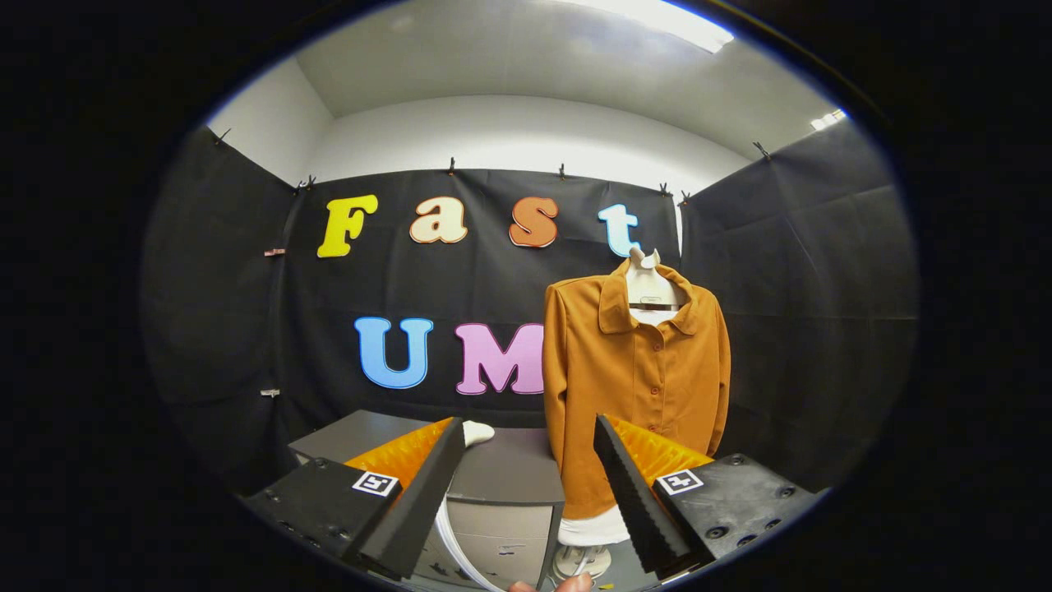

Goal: Iron the clothes twice with a garment steamer, once on the left side and once on the right side.

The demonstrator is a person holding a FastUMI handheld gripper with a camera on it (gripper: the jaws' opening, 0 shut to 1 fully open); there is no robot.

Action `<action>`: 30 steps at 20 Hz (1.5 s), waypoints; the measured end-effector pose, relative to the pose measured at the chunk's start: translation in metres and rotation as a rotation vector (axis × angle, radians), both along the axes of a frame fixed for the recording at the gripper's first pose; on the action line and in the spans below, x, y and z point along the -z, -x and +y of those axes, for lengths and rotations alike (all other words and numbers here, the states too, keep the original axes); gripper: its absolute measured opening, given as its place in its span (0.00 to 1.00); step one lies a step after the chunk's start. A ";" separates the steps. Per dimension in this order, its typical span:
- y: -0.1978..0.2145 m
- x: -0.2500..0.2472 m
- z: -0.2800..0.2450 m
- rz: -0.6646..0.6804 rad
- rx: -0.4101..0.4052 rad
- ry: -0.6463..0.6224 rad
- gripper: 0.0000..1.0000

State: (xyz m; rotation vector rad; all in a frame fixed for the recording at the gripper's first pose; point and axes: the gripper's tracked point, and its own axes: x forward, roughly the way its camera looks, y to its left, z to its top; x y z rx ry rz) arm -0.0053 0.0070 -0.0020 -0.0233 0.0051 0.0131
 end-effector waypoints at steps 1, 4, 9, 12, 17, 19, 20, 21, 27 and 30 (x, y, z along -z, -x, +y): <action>-0.001 0.002 0.001 0.003 -0.002 -0.002 0.98; -0.002 0.003 0.000 0.008 -0.005 -0.002 0.98; -0.006 0.002 -0.004 0.008 -0.006 0.001 0.98; -0.010 0.004 -0.001 0.017 -0.015 -0.003 0.98; -0.042 0.038 0.028 0.140 -0.054 -0.008 0.99; -0.063 0.058 0.042 0.218 -0.075 -0.009 0.99; -0.074 0.069 0.052 0.262 -0.091 -0.012 0.99; -0.085 0.082 0.063 0.314 -0.107 -0.010 0.99; -0.131 0.162 0.103 0.585 -0.141 0.069 1.00; -0.147 0.194 0.120 0.669 -0.132 0.066 0.99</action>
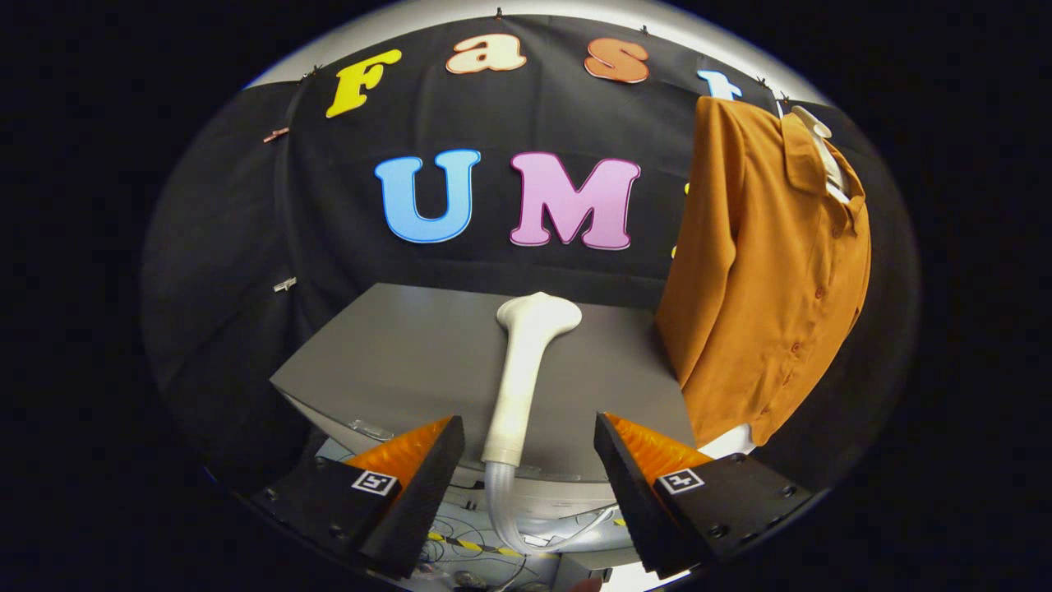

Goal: Iron the clothes twice with a garment steamer, once on the left side and once on the right side.

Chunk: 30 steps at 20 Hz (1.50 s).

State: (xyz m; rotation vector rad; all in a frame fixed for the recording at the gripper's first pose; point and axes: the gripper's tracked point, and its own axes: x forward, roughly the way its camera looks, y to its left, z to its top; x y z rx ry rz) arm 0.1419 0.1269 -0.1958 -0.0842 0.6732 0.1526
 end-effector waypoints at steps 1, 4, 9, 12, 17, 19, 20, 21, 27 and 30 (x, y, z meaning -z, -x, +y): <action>-0.003 0.011 0.004 0.031 0.009 0.000 0.99; -0.010 0.038 0.014 0.104 0.035 -0.009 0.97; -0.008 0.070 0.013 0.167 0.100 -0.026 0.59; -0.020 0.071 0.015 0.099 0.123 -0.078 0.33; -0.011 0.052 0.015 0.036 0.128 -0.129 0.24; -0.004 0.038 0.012 -0.006 0.133 -0.149 0.24; -0.001 0.026 0.010 -0.038 0.128 -0.152 0.24; 0.002 0.012 0.008 -0.079 0.123 -0.158 0.24; 0.030 -0.066 -0.023 -0.312 0.100 -0.183 0.24; 0.047 -0.098 -0.045 -0.420 0.085 -0.196 0.24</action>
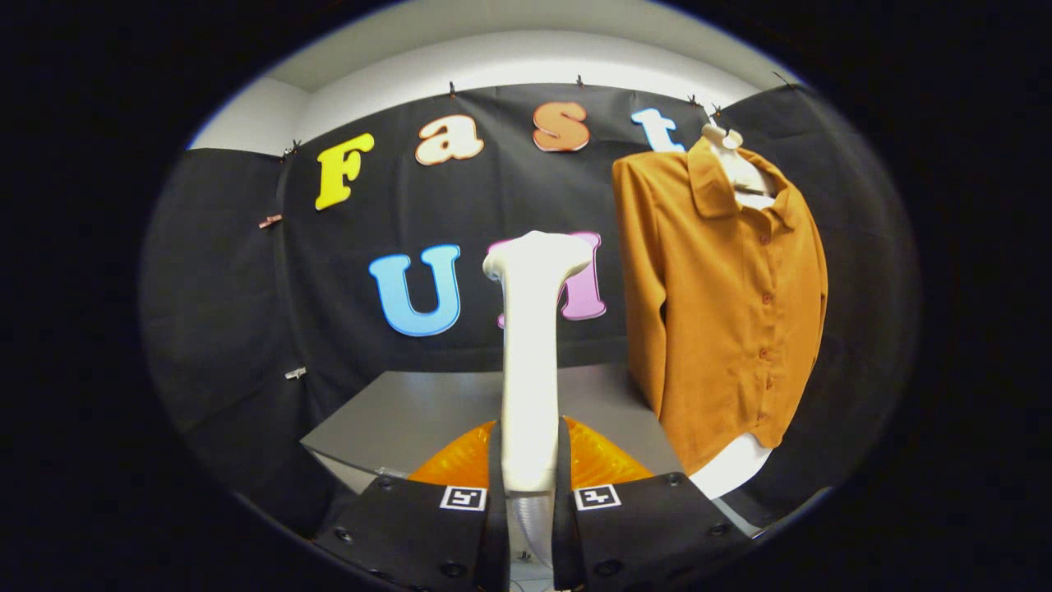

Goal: Iron the clothes twice with a garment steamer, once on the left side and once on the right side.

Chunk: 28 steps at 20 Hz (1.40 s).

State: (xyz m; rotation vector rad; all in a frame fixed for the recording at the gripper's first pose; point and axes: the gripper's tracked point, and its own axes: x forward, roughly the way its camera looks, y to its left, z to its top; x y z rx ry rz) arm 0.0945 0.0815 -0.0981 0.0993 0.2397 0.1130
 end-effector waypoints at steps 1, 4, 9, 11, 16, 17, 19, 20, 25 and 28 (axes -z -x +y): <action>0.005 -0.011 -0.009 -0.039 0.003 0.002 0.24; 0.018 -0.038 -0.041 -0.145 0.027 0.029 0.24; 0.027 -0.067 -0.095 -0.280 0.050 0.058 0.24; 0.025 -0.069 -0.120 -0.311 0.078 0.052 0.23; 0.002 -0.050 -0.177 -0.325 0.120 0.042 0.24; -0.005 -0.042 -0.186 -0.312 0.125 0.030 0.23; -0.018 -0.028 -0.201 -0.293 0.135 0.027 0.24; -0.025 -0.022 -0.207 -0.286 0.136 0.024 0.23; -0.055 0.009 -0.217 -0.257 0.105 0.032 0.23; -0.071 0.034 -0.221 -0.205 0.109 0.032 0.24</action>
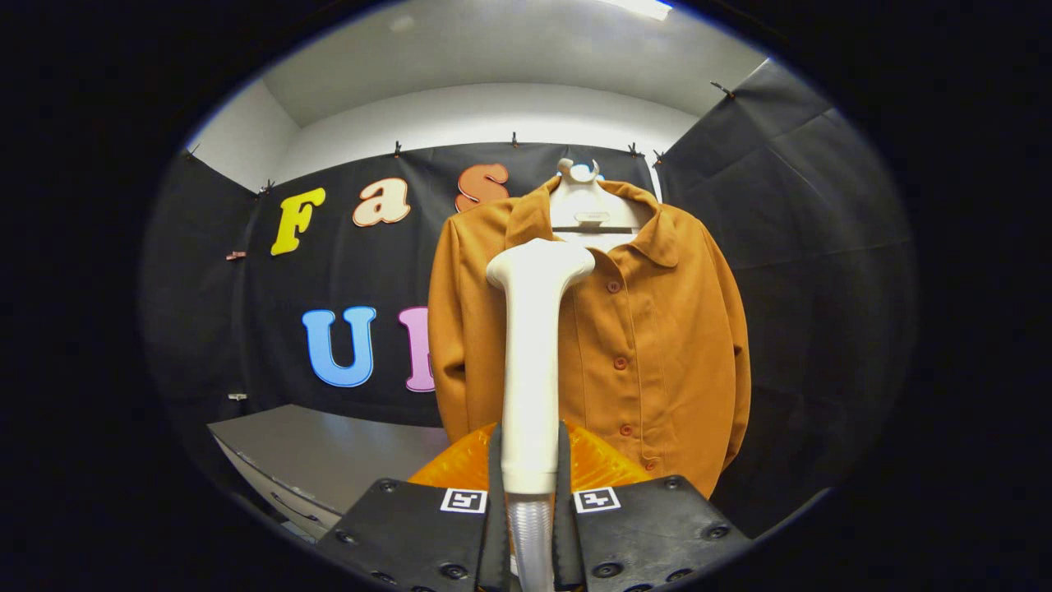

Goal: Iron the clothes twice with a garment steamer, once on the left side and once on the right side.

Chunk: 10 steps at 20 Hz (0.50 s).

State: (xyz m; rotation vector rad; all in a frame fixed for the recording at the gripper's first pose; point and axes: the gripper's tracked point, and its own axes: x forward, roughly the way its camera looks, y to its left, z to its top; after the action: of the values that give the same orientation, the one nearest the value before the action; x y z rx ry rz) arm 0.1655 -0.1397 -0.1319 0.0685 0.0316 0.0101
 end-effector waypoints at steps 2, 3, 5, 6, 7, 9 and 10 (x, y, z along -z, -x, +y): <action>-0.003 0.014 0.001 0.030 -0.003 0.002 0.24; -0.004 0.021 0.000 0.045 -0.001 -0.002 0.24; -0.005 0.037 0.000 0.087 -0.001 -0.014 0.24; -0.006 0.047 0.000 0.107 -0.002 -0.016 0.23; -0.005 0.056 0.000 0.132 -0.003 -0.015 0.24; 0.000 0.077 -0.002 0.181 -0.003 -0.009 0.24; 0.001 0.086 -0.003 0.202 -0.001 -0.010 0.23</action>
State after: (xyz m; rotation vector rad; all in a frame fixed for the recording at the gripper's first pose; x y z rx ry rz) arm 0.1644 -0.1427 -0.2183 0.0795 0.2333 0.0048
